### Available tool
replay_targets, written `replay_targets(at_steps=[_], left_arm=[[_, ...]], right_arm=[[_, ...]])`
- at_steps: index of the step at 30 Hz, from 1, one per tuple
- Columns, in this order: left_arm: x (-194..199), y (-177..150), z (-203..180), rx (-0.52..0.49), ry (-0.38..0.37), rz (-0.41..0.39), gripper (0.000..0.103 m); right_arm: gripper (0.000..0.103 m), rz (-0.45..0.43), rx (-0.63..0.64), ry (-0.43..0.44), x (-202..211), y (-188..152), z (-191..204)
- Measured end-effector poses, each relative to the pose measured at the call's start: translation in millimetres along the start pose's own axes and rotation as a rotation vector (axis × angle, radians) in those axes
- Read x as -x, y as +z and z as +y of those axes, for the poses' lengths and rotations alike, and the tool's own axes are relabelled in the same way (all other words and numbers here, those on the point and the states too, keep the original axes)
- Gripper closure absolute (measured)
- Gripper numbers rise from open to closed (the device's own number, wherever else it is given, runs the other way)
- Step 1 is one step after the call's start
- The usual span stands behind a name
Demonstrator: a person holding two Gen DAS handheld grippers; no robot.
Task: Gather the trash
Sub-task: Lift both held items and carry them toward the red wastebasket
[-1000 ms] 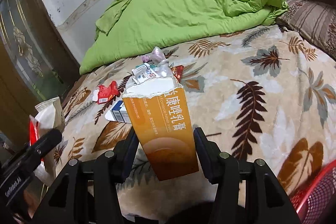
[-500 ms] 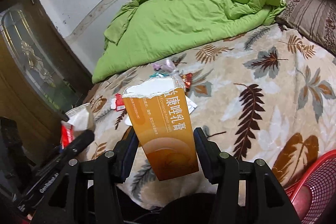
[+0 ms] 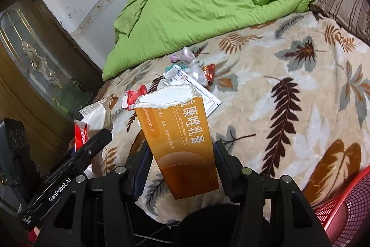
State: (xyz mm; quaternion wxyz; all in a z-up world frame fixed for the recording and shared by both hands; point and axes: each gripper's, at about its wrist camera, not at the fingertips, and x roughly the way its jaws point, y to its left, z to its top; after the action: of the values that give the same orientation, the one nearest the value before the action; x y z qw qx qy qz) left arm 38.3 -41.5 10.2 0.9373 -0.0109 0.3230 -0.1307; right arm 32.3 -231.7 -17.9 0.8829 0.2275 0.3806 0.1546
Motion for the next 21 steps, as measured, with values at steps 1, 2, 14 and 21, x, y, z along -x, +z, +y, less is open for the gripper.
replay_targets(at_steps=[1, 2, 14, 21], left_arm=[[0, 0, 0, 0.000, -0.001, 0.000, 0.065], [0, 0, -1, -0.001, -0.001, -0.002, 0.065], [31, 17, -12, -0.056, -0.059, -0.050, 0.065], [39, 19, -43, -0.122, -0.148, -0.034, 0.065]], right_arm=[[0.045, -0.003, -0.001, 0.000, 1, 1, 0], [0.045, -0.007, -0.001, 0.002, 3, 1, 1], [0.045, -0.098, 0.018, 0.035, 59, 5, 12], [0.045, -0.165, -0.013, -0.045, 116, -9, -18]])
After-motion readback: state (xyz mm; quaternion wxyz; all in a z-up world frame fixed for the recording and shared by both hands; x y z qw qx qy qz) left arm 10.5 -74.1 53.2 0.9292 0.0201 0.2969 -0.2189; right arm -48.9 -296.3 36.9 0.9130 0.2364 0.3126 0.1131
